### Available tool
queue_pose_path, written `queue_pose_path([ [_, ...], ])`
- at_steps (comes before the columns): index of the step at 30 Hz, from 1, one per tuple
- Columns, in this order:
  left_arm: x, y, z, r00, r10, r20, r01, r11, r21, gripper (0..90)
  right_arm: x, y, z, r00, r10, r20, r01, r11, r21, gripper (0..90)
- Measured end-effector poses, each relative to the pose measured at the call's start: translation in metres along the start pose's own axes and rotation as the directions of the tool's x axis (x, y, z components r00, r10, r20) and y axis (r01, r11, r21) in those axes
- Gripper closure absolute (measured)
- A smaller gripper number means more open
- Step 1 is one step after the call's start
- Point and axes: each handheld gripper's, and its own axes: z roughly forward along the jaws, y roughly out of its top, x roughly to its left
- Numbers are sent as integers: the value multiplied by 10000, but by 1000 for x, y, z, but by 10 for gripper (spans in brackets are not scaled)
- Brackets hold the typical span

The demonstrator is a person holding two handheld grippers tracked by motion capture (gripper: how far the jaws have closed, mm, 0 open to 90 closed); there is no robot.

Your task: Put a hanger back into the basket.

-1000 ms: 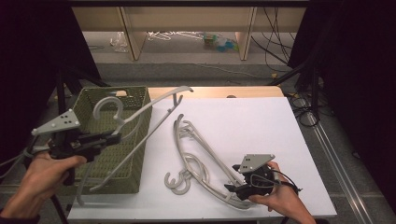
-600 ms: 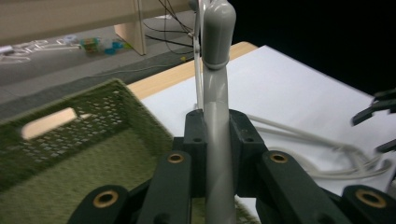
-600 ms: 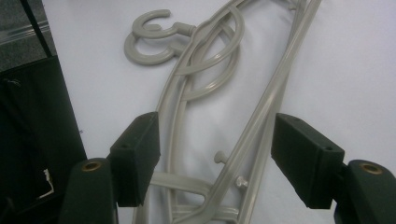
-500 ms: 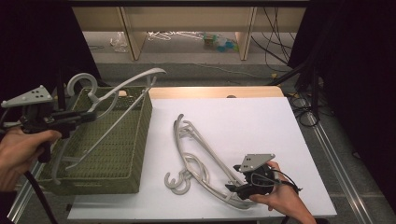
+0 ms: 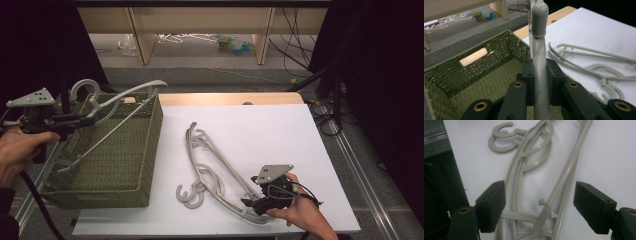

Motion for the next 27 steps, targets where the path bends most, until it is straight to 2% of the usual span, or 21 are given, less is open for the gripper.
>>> queue_pose_path([
  [3,6,-5,2,9999,-58,-150,59,10000,79,788,0,0,0,10000,30,8,-30,10000,-2,265],
  [4,14,-11,5,9991,-311,-278,315,9994,131,788,0,0,-1,10000,29,-48,-29,9999,128,264],
  [8,22,-20,9,9982,-461,-396,470,9986,230,788,0,0,0,10000,-4,-57,4,9999,101,263],
  [13,28,-22,12,9982,-359,-477,379,9984,420,788,-1,-1,1,10000,-89,-42,90,9999,106,263],
  [17,32,-24,16,9975,-486,-515,506,9980,380,788,-1,-1,1,10000,-49,-49,50,9999,92,263],
  [20,34,-25,17,9974,-424,-582,455,9976,521,788,-1,-1,1,10000,-24,-60,24,9999,141,263],
  [21,34,-26,19,9969,-548,-570,577,9971,501,788,-1,-1,3,10000,-85,30,85,10000,20,263],
  [23,34,-27,22,9973,-535,-507,563,9968,566,788,-1,-2,3,10000,-59,1,59,10000,19,263],
  [27,36,-30,23,9950,-816,-575,844,9954,464,788,-1,-2,4,10000,-64,3,64,10000,47,263],
])
